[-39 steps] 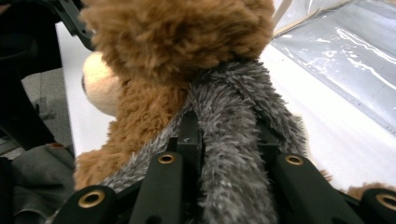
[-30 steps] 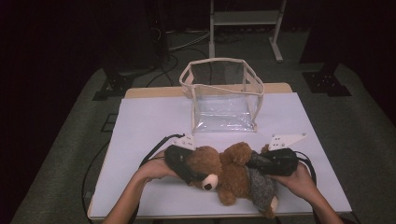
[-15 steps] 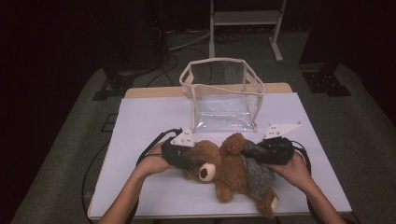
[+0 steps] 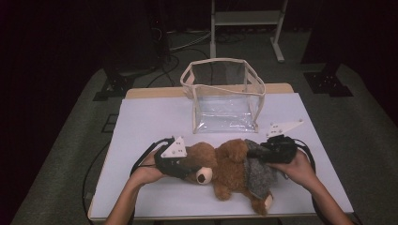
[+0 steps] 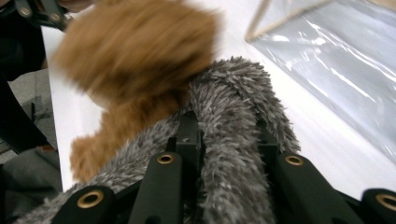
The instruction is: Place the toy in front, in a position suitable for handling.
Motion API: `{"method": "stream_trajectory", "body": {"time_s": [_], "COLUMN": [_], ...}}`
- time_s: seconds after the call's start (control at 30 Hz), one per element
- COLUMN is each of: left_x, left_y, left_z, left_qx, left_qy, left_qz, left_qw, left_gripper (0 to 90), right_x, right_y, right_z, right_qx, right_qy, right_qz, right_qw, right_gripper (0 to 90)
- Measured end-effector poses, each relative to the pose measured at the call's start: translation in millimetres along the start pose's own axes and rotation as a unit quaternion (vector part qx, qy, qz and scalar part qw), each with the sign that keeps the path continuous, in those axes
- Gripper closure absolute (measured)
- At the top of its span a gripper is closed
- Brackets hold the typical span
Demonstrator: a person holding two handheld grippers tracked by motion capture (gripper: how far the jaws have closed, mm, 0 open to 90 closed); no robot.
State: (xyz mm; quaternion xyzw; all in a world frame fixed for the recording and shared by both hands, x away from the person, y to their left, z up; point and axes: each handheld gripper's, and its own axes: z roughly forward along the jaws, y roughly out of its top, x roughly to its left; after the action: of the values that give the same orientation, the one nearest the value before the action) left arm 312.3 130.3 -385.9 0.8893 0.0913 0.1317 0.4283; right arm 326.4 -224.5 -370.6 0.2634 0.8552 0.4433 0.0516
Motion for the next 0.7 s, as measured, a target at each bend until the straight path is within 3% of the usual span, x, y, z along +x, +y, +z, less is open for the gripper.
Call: {"method": "stream_trajectory", "body": {"time_s": [0.2,0.33,0.4,0.47,0.57,0.7], "left_x": [-5.1,-6.5,-6.6,-6.7,-8.1,-9.2], "left_y": [-1.0,-3.1,-3.4,-2.7,-2.1,-1.1], "left_z": [-1.0,-2.0,-2.3,-2.7,-2.6,-3.4], "left_qx": [0.000,-0.004,-0.005,-0.002,-0.004,-0.002], "left_qy": [-0.002,-0.004,-0.005,-0.005,-0.004,-0.004], "left_qz": [0.007,0.001,0.001,0.002,0.003,0.007], "left_qw": [1.0000,1.0000,1.0000,1.0000,1.0000,1.0000], "left_gripper": [33.0,32.2,31.8,31.7,31.7,31.7], "right_x": [-12.6,-16.3,-17.1,-12.8,0.2,19.3], "right_y": [-26.6,-32.0,-28.6,-14.9,14.9,59.8], "right_z": [-32.2,-44.6,-52.7,-63.6,-74.5,-75.4], "right_qx": [0.026,0.035,0.023,0.005,-0.015,-0.026], "right_qy": [-0.037,-0.050,-0.044,-0.037,-0.024,0.011], "right_qz": [0.029,0.037,0.042,0.034,0.002,-0.039], "right_qw": [0.9986,0.9975,0.9979,0.9987,0.9996,0.9989], "right_gripper": [71.3,71.1,71.2,71.1,71.1,71.1]}}
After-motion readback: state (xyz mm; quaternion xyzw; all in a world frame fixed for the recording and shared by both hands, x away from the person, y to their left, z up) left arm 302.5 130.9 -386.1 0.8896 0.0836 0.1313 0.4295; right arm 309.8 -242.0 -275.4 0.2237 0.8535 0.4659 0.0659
